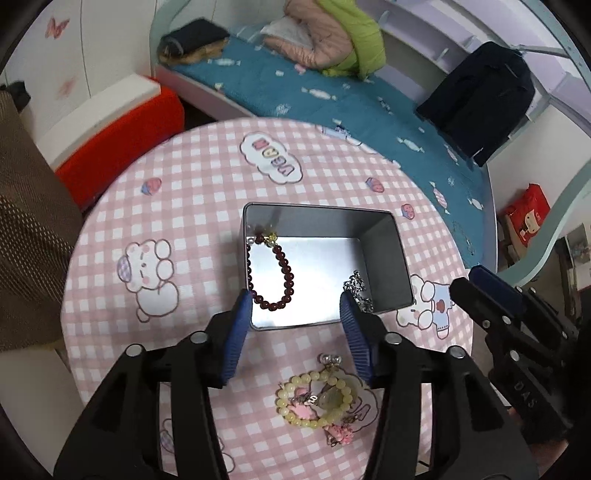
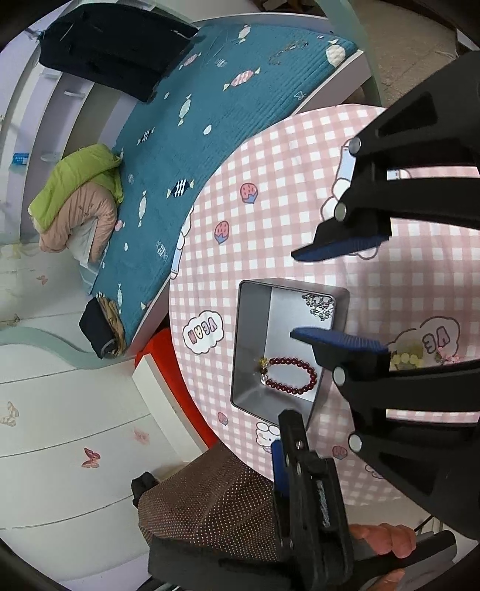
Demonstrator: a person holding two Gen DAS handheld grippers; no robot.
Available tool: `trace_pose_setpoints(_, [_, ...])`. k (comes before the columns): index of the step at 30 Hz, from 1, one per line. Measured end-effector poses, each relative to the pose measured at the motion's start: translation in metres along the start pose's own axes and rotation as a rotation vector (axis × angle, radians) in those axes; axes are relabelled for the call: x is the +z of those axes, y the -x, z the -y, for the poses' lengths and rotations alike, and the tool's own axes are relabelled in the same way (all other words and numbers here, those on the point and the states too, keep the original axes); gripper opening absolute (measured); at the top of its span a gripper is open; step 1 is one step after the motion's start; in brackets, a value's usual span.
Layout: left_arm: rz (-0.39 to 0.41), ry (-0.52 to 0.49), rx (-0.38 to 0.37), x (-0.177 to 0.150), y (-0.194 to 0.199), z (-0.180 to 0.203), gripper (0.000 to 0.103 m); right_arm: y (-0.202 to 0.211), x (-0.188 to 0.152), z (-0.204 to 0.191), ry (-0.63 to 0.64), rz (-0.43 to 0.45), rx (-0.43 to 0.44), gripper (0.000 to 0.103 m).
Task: Organize jewelry
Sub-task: 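Grasp the yellow bead bracelet with the right tool and lift it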
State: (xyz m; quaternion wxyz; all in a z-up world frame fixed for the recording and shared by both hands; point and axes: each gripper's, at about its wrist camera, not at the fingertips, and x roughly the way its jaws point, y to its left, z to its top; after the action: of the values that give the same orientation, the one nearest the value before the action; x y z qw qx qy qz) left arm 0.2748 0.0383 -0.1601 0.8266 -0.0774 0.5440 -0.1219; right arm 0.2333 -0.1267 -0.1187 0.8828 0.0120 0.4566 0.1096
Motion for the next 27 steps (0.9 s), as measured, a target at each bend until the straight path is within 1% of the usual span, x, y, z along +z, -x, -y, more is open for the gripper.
trace_pose_setpoints(3, [0.004,-0.036,0.027,-0.009,0.008,0.001,0.054,0.003,-0.007,-0.002,-0.002,0.0,-0.013,0.051])
trace_pose_setpoints(4, [0.004,-0.043,0.029,-0.011,0.009,0.001,0.056,0.003,-0.009,-0.003,-0.002,0.0,-0.016,0.056])
trace_pose_setpoints(6, [0.0,-0.051,0.029,-0.018,0.012,-0.001,0.061,0.003,-0.016,-0.005,-0.004,-0.009,-0.018,0.061])
trace_pose_setpoints(7, [-0.005,-0.053,0.031,-0.023,0.013,-0.003,0.064,0.003,-0.018,-0.005,-0.005,-0.014,-0.015,0.062])
trace_pose_setpoints(12, [-0.068,-0.052,0.043,-0.045,0.004,-0.012,0.066,-0.008,-0.037,-0.014,0.019,-0.072,0.01,0.062])
trace_pose_setpoints(13, [-0.08,-0.053,0.045,-0.049,0.002,-0.013,0.071,-0.011,-0.041,-0.017,0.025,-0.088,0.016,0.062])
trace_pose_setpoints(14, [-0.091,-0.054,0.046,-0.053,0.0,-0.015,0.074,-0.014,-0.045,-0.02,0.031,-0.1,0.022,0.062])
trace_pose_setpoints(15, [-0.101,-0.056,0.051,-0.058,-0.002,-0.017,0.076,-0.015,-0.049,-0.022,0.037,-0.11,0.028,0.062])
trace_pose_setpoints(17, [-0.112,-0.064,0.062,-0.064,-0.003,-0.019,0.076,-0.02,-0.058,-0.029,0.057,-0.131,0.048,0.062])
trace_pose_setpoints(18, [-0.118,-0.068,0.066,-0.067,-0.004,-0.02,0.077,-0.022,-0.062,-0.031,0.062,-0.141,0.057,0.058])
trace_pose_setpoints(19, [-0.127,-0.07,0.071,-0.07,-0.006,-0.022,0.079,-0.026,-0.066,-0.035,0.065,-0.158,0.071,0.052])
trace_pose_setpoints(20, [-0.133,-0.071,0.075,-0.072,-0.007,-0.024,0.079,-0.029,-0.07,-0.038,0.063,-0.177,0.087,0.048])
trace_pose_setpoints(21, [-0.139,-0.072,0.077,-0.075,-0.008,-0.026,0.079,-0.033,-0.074,-0.04,0.06,-0.195,0.105,0.04])
trace_pose_setpoints(22, [-0.146,-0.071,0.082,-0.077,-0.009,-0.029,0.079,-0.036,-0.077,-0.044,0.058,-0.214,0.123,0.036])
trace_pose_setpoints(24, [-0.157,-0.067,0.086,-0.082,-0.012,-0.032,0.079,-0.042,-0.083,-0.05,0.065,-0.236,0.133,0.035])
trace_pose_setpoints(25, [-0.164,-0.065,0.087,-0.084,-0.013,-0.035,0.079,-0.046,-0.087,-0.053,0.071,-0.251,0.136,0.03])
trace_pose_setpoints(27, [-0.173,-0.06,0.088,-0.088,-0.014,-0.038,0.079,-0.049,-0.09,-0.056,0.075,-0.265,0.146,0.025])
